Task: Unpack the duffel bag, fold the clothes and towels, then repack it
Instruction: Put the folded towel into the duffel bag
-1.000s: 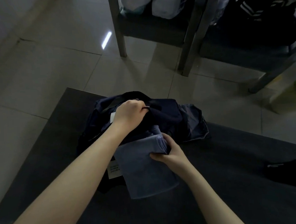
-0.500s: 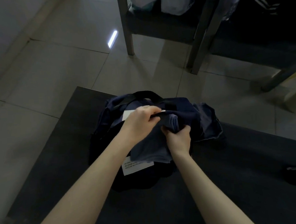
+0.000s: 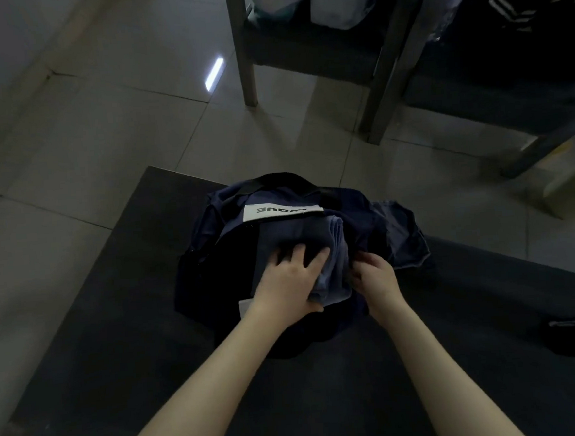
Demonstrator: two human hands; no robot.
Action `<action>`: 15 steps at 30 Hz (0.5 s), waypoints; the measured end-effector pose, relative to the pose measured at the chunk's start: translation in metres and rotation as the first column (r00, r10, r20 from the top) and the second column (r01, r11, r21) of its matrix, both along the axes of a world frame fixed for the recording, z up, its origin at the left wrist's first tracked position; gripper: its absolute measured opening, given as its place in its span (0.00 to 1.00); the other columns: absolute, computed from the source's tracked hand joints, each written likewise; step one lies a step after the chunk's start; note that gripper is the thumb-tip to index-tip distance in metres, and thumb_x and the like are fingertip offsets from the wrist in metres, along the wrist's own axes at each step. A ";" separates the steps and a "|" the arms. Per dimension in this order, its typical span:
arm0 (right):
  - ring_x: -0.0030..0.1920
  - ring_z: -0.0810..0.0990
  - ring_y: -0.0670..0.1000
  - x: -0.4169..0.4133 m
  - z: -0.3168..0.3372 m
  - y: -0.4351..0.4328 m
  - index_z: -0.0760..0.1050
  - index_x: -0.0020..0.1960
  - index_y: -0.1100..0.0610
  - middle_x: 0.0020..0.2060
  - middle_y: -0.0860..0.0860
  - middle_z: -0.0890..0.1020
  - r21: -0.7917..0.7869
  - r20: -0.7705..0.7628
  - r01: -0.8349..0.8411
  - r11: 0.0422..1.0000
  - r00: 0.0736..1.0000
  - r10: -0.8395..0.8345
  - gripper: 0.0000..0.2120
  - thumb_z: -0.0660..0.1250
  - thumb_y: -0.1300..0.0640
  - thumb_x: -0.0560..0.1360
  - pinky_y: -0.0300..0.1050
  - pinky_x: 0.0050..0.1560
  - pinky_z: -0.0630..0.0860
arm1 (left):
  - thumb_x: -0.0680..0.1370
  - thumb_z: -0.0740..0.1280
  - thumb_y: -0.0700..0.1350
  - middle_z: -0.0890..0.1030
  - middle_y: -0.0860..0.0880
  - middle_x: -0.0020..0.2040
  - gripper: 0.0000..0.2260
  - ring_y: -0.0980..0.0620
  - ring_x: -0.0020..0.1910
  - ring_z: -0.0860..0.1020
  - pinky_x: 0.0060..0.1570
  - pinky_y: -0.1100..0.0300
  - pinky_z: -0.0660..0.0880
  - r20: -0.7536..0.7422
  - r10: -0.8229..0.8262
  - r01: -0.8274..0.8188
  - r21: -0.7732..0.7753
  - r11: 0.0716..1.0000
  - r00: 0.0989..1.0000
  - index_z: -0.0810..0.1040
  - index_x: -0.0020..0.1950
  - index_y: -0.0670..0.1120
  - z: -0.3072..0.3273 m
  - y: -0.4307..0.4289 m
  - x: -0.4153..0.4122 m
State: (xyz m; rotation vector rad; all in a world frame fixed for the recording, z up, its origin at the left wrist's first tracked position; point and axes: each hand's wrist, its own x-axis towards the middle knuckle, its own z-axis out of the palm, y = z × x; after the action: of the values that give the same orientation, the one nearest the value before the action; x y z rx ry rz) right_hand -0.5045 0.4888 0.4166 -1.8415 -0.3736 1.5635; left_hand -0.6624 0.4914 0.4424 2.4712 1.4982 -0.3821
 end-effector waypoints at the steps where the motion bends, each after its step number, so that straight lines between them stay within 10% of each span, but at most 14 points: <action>1: 0.49 0.78 0.54 0.000 -0.002 -0.002 0.71 0.63 0.57 0.49 0.55 0.78 -0.022 0.020 -0.013 1.000 1.000 0.014 0.20 0.63 0.68 0.73 0.47 0.46 0.77 | 0.70 0.68 0.63 0.57 0.41 0.73 0.46 0.40 0.69 0.65 0.71 0.45 0.54 -0.021 0.015 -0.015 -0.013 1.000 1.000 0.45 0.78 0.51 -0.002 -0.002 0.003; 7: 0.49 0.80 0.58 -0.003 0.003 0.003 0.76 0.56 0.65 0.48 0.61 0.81 -0.024 0.017 -0.103 0.994 0.994 0.103 0.16 0.63 0.73 0.70 0.47 0.44 0.78 | 0.62 0.72 0.68 0.65 0.40 0.70 0.51 0.39 0.67 0.66 0.65 0.42 0.63 -0.025 0.217 -0.214 0.081 0.973 0.976 0.57 0.75 0.43 -0.003 -0.014 0.027; 13: 0.51 0.80 0.56 0.003 0.006 0.004 0.74 0.56 0.62 0.50 0.59 0.80 0.015 -0.049 -0.056 0.998 0.997 0.056 0.10 0.64 0.69 0.75 0.46 0.49 0.80 | 0.54 0.76 0.66 0.79 0.42 0.50 0.41 0.42 0.44 0.78 0.40 0.50 0.75 -0.022 0.268 -0.257 0.214 0.942 0.963 0.78 0.58 0.40 -0.016 -0.006 0.036; 15: 0.50 0.80 0.54 0.015 -0.002 0.002 0.76 0.54 0.58 0.51 0.56 0.80 0.000 0.231 -0.171 0.985 0.959 0.166 0.08 0.65 0.63 0.76 0.46 0.48 0.79 | 0.52 0.78 0.62 0.79 0.43 0.48 0.39 0.43 0.41 0.78 0.37 0.52 0.75 0.028 0.283 -0.282 0.222 0.934 0.959 0.79 0.55 0.41 -0.018 0.000 0.030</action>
State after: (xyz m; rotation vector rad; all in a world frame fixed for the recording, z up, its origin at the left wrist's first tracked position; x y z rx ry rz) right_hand -0.4899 0.4910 0.4150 -2.0264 -0.6656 1.4512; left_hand -0.6321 0.4910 0.4239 2.3599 1.9614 -0.1727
